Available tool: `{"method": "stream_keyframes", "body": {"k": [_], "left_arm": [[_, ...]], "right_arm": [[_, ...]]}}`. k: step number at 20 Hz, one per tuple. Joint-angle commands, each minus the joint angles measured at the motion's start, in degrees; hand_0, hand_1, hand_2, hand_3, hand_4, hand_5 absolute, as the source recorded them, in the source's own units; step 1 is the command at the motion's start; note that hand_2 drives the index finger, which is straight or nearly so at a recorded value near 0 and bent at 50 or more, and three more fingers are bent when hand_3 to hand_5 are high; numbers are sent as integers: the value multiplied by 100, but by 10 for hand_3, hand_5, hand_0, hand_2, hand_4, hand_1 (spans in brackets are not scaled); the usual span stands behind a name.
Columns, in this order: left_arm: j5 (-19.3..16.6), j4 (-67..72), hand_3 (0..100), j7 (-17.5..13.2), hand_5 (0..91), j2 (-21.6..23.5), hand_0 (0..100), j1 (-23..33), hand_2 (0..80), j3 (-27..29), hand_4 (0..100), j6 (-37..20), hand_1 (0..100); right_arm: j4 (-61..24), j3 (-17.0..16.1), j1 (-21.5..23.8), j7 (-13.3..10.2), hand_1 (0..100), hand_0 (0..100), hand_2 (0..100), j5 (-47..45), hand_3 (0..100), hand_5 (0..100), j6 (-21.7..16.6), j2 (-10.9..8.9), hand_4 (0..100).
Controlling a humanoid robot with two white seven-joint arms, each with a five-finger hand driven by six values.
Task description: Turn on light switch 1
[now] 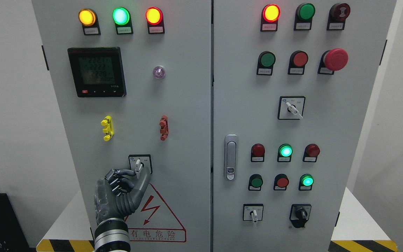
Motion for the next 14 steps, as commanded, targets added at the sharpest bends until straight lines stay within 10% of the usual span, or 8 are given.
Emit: {"method": "stream_keyframes", "body": {"k": [1,14], "left_arm": [[-2,16,906,10,793,-2,153,-14,598,-7,893,4,729],[-19,69,914,10,802,-2,184,-40,603,-16,898,30,721]], "right_arm": [[0,0,0,1,0,0,0,-141,0,0,3,0,0],[0,0,0,1,0,0,0,-141,0,0,3,0,0]]}}
